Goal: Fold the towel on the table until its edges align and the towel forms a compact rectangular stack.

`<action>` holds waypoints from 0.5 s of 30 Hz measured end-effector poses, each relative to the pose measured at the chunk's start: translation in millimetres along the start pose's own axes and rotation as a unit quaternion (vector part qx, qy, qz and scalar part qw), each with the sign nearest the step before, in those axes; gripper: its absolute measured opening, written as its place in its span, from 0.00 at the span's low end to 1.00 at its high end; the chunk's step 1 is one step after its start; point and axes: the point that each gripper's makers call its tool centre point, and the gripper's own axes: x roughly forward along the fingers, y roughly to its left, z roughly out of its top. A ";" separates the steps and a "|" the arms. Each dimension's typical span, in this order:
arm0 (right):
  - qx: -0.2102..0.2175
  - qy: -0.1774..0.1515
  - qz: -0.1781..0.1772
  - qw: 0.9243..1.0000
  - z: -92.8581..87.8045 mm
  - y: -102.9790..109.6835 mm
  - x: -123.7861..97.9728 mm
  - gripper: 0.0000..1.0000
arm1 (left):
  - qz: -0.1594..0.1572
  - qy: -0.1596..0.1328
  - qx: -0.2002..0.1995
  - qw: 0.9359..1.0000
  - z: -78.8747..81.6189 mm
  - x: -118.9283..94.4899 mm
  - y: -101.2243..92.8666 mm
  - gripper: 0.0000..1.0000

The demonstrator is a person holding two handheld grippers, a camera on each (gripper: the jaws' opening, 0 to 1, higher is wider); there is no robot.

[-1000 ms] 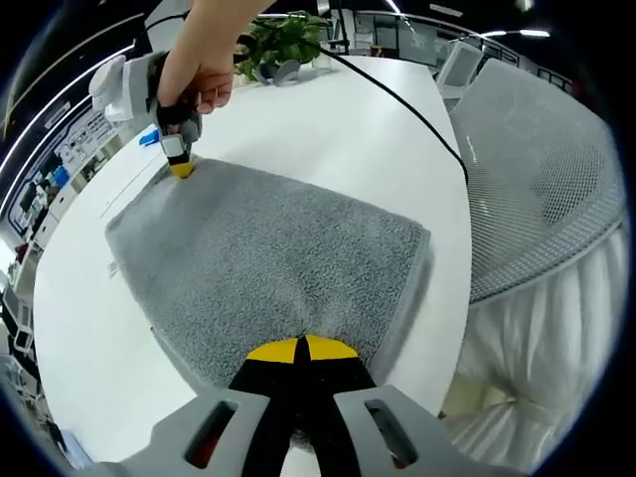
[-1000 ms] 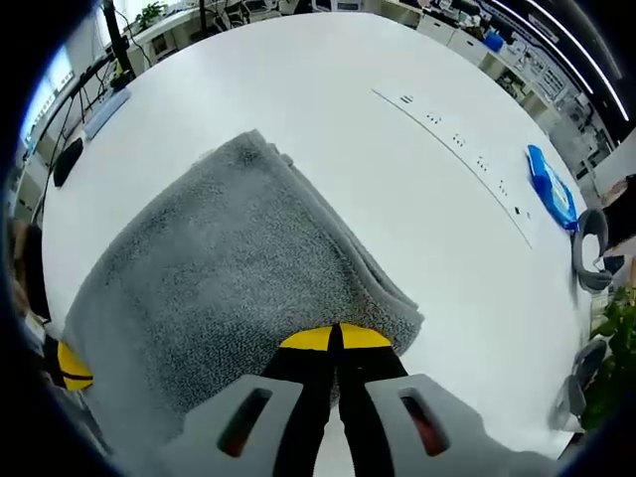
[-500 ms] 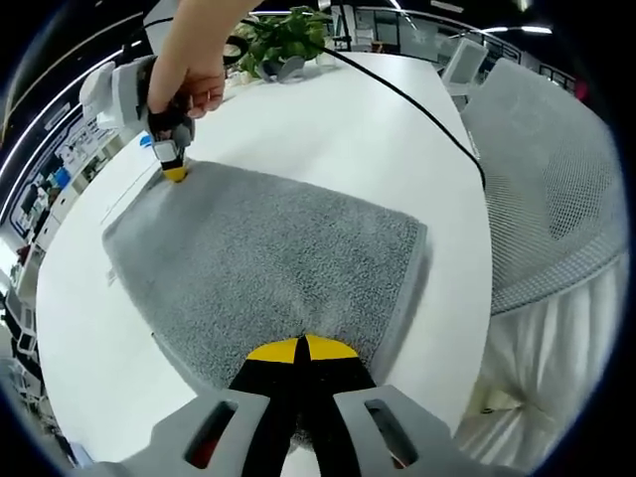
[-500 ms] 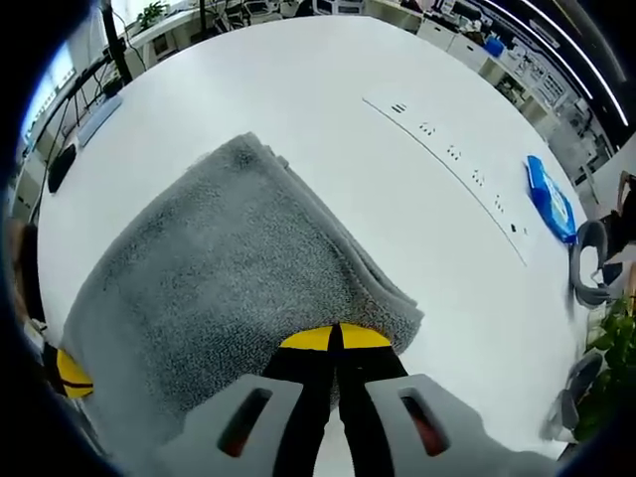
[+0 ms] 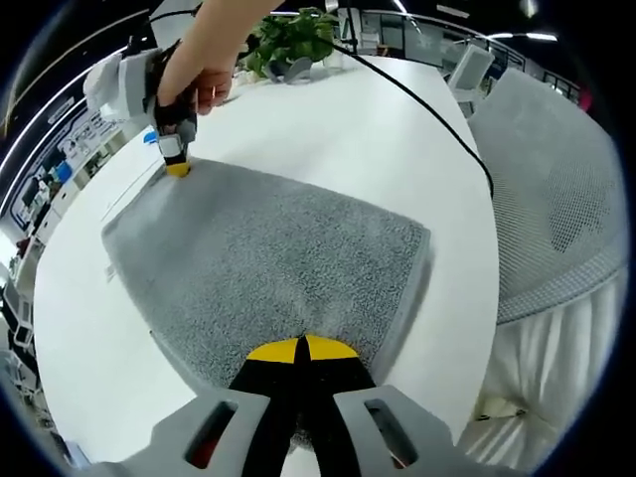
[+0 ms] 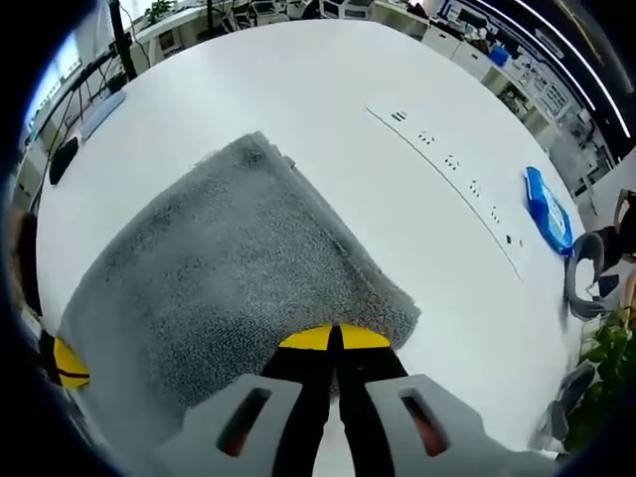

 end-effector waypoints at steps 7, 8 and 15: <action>0.059 -0.096 0.011 0.994 15.7 12.7 -46.6 0.00 | -0.005 -0.009 -0.005 1.000 0.2 -0.7 0.4 0.01; 0.058 -0.099 0.014 0.993 14.1 15.6 -52.0 0.00 | -0.006 -0.011 -0.005 1.000 0.3 -1.2 0.4 0.01; 0.142 -0.172 0.060 0.973 -3.0 63.1 -96.2 0.01 | -0.028 -0.066 -0.066 0.995 9.3 -16.8 3.2 0.08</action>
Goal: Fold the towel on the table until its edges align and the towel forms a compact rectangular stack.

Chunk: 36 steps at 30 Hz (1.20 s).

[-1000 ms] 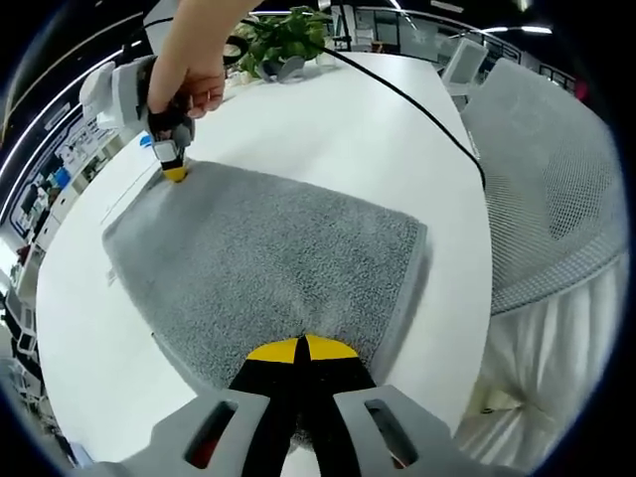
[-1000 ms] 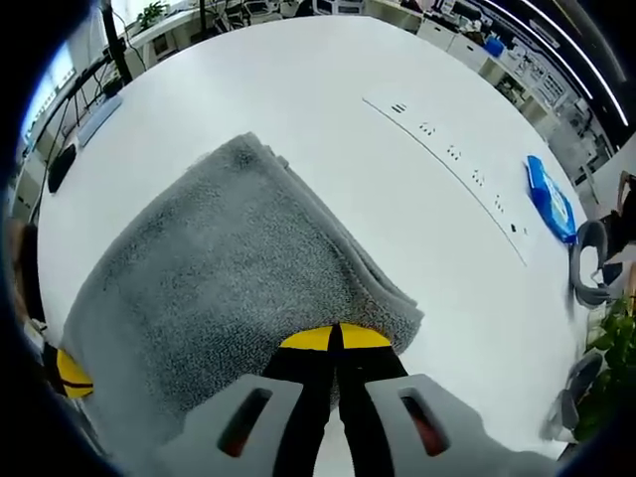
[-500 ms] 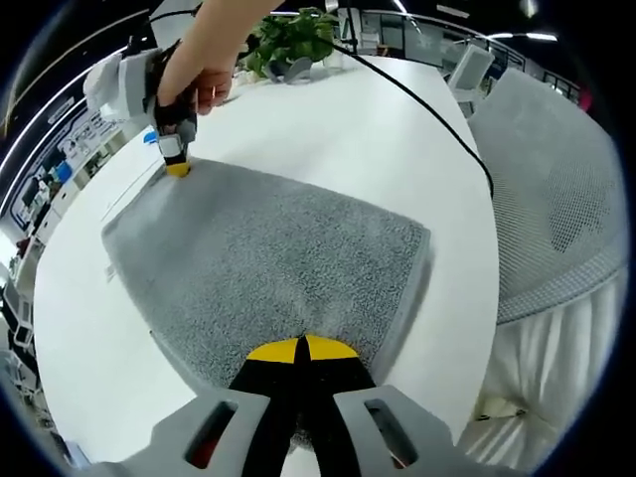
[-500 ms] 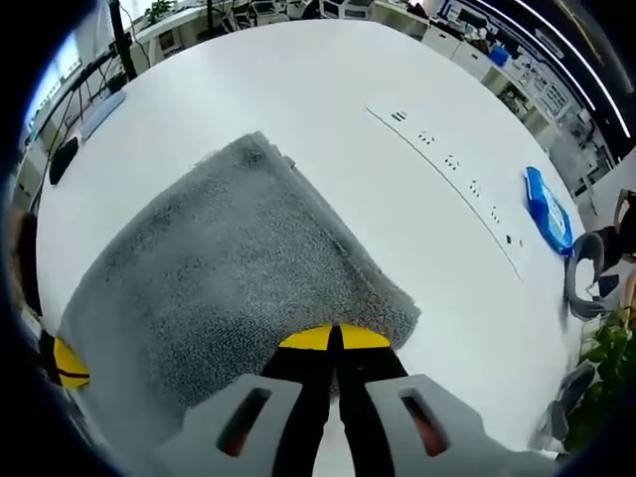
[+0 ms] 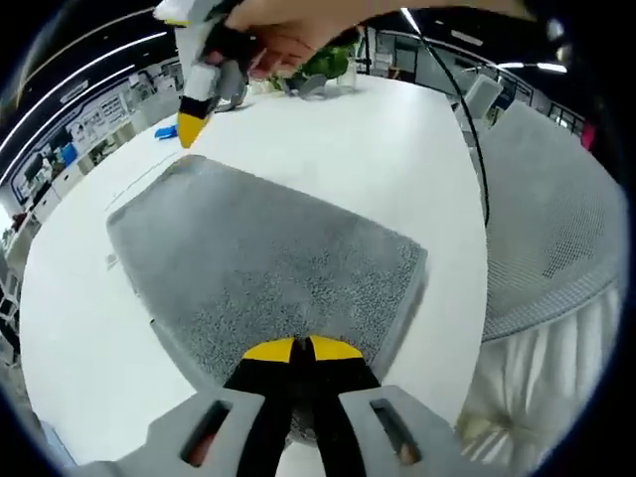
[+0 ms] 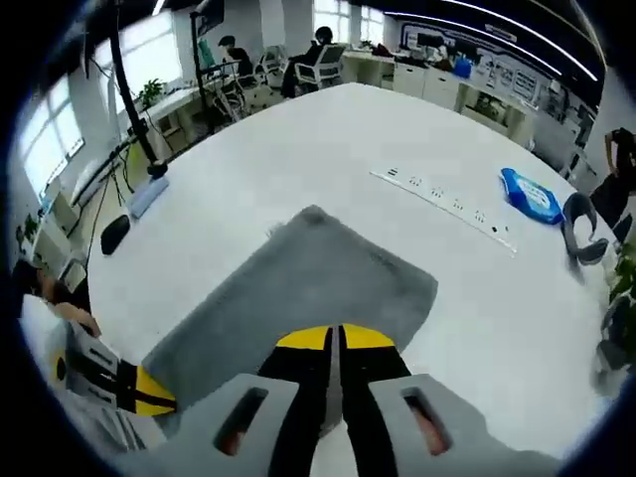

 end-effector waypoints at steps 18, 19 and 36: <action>-0.066 0.019 0.090 0.994 -115.8 116.2 -43.6 0.14 | -0.038 -0.051 0.082 0.995 -11.7 -39.7 -4.9 0.27; -0.071 0.020 0.095 0.993 -120.6 119.9 -44.9 0.15 | -0.040 -0.049 0.090 0.994 -14.3 -39.7 -8.2 0.28; -0.123 0.066 0.112 0.984 -169.4 136.6 -52.7 0.20 | -0.012 -0.005 0.151 0.988 -43.7 -23.3 -4.2 0.19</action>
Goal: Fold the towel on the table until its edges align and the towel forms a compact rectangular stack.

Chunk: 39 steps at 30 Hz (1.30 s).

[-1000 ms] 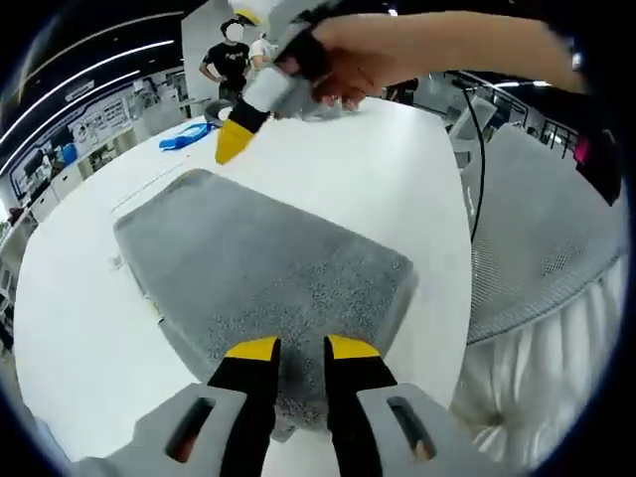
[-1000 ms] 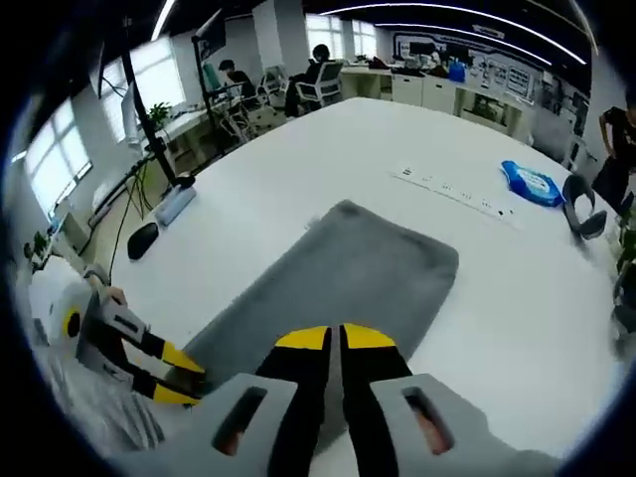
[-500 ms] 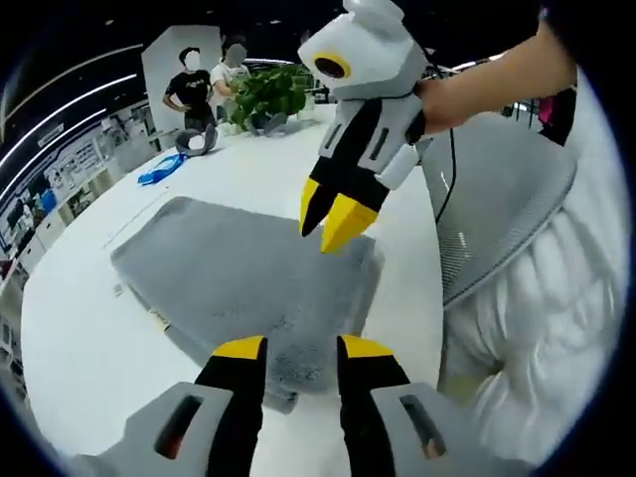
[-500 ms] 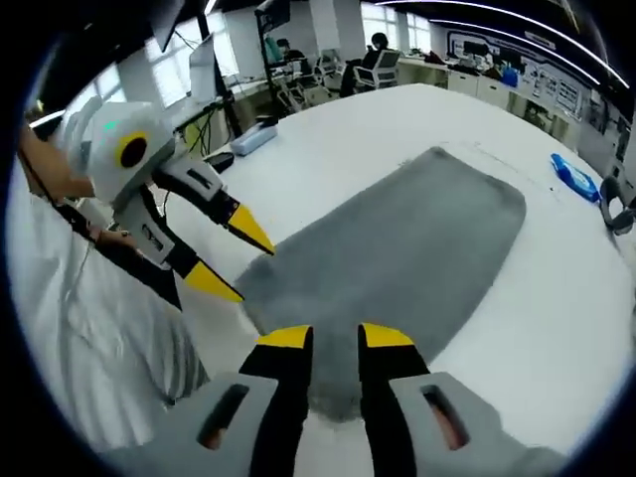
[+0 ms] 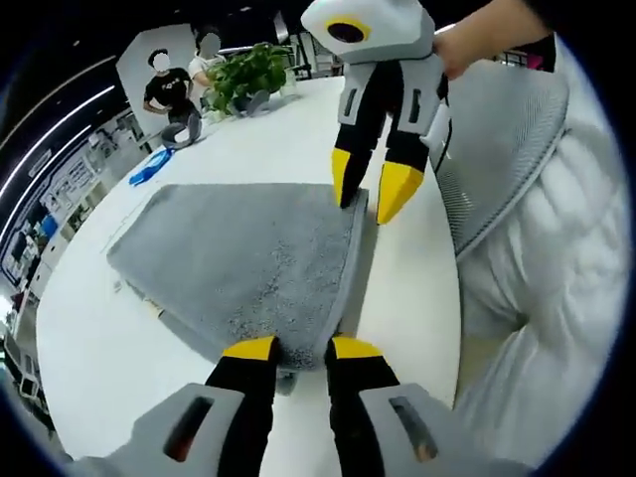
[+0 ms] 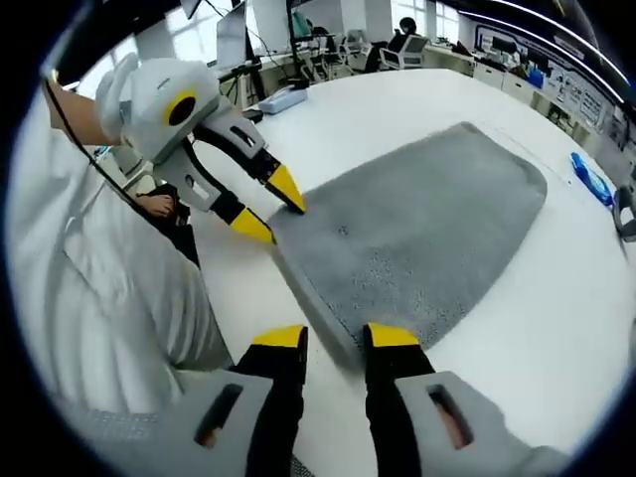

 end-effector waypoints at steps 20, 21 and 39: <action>-0.152 0.055 -0.059 0.985 -15.5 -17.8 14.0 0.12 | -0.033 -0.005 0.043 0.999 -2.1 1.6 0.3 0.20; -0.169 0.058 -0.065 0.982 -15.7 -18.6 14.6 0.11 | -0.035 -0.006 0.043 0.998 -2.2 1.4 0.0 0.20; -0.151 0.052 -0.069 0.985 -13.5 -23.1 15.6 0.06 | -0.048 0.004 0.079 0.996 -3.9 6.3 1.5 0.15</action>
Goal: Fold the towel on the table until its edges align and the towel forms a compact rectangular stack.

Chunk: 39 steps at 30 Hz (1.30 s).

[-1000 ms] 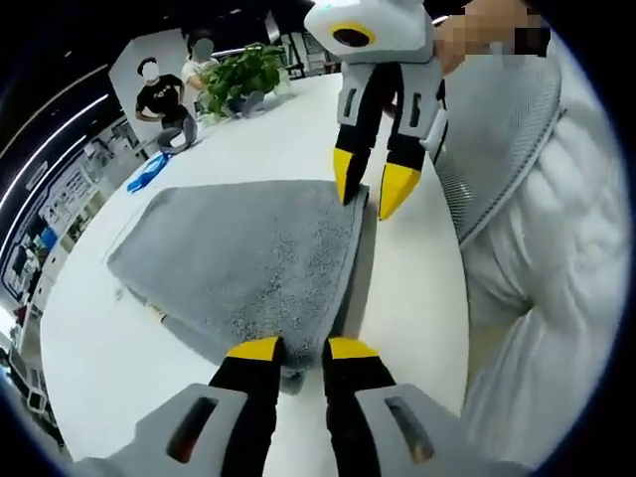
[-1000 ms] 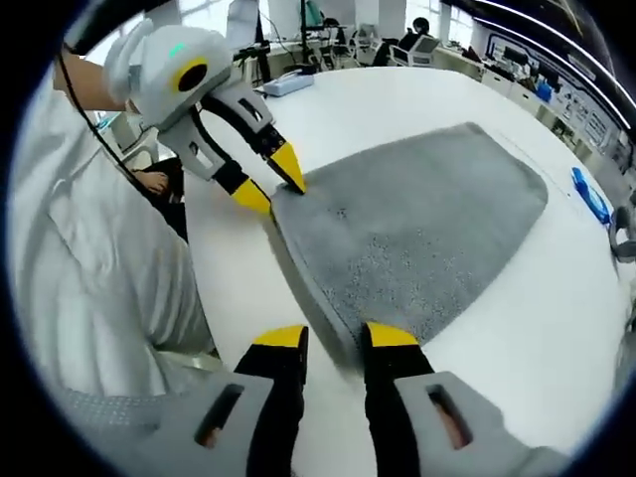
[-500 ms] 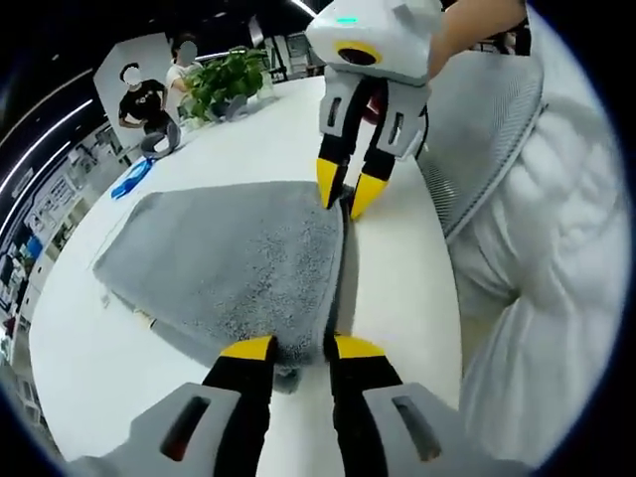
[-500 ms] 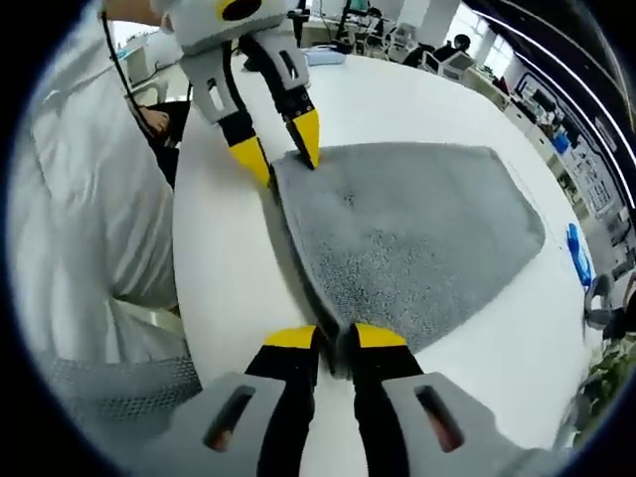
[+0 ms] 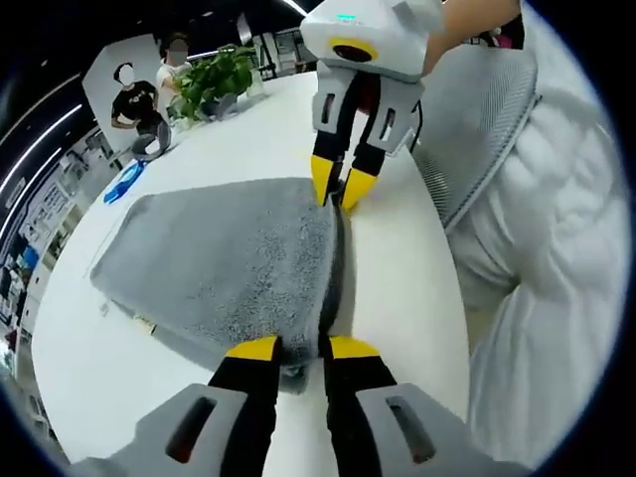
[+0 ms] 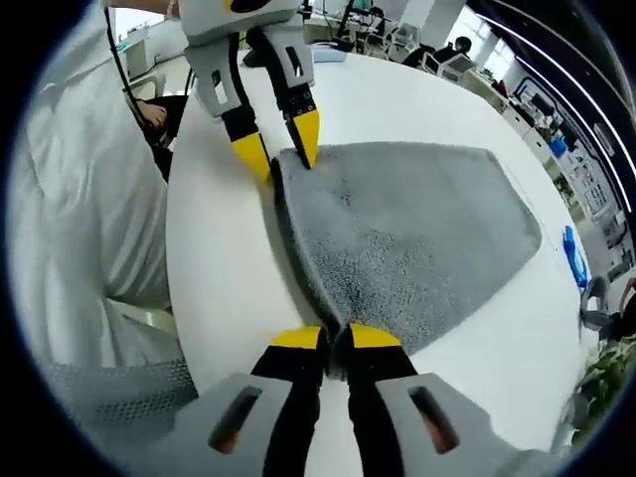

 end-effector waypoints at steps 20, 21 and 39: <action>0.059 -0.005 0.006 0.998 7.6 -2.5 -13.2 0.02 | 0.042 0.038 -0.020 0.998 7.6 -6.3 8.8 0.05; 0.060 -0.006 0.007 0.998 8.5 -2.8 -14.9 0.02 | 0.042 0.038 -0.022 0.998 8.7 -7.9 9.1 0.05; 0.076 -0.021 0.016 0.997 32.1 -5.2 -69.2 0.02 | 0.068 0.028 -0.028 0.997 43.2 -50.0 18.4 0.05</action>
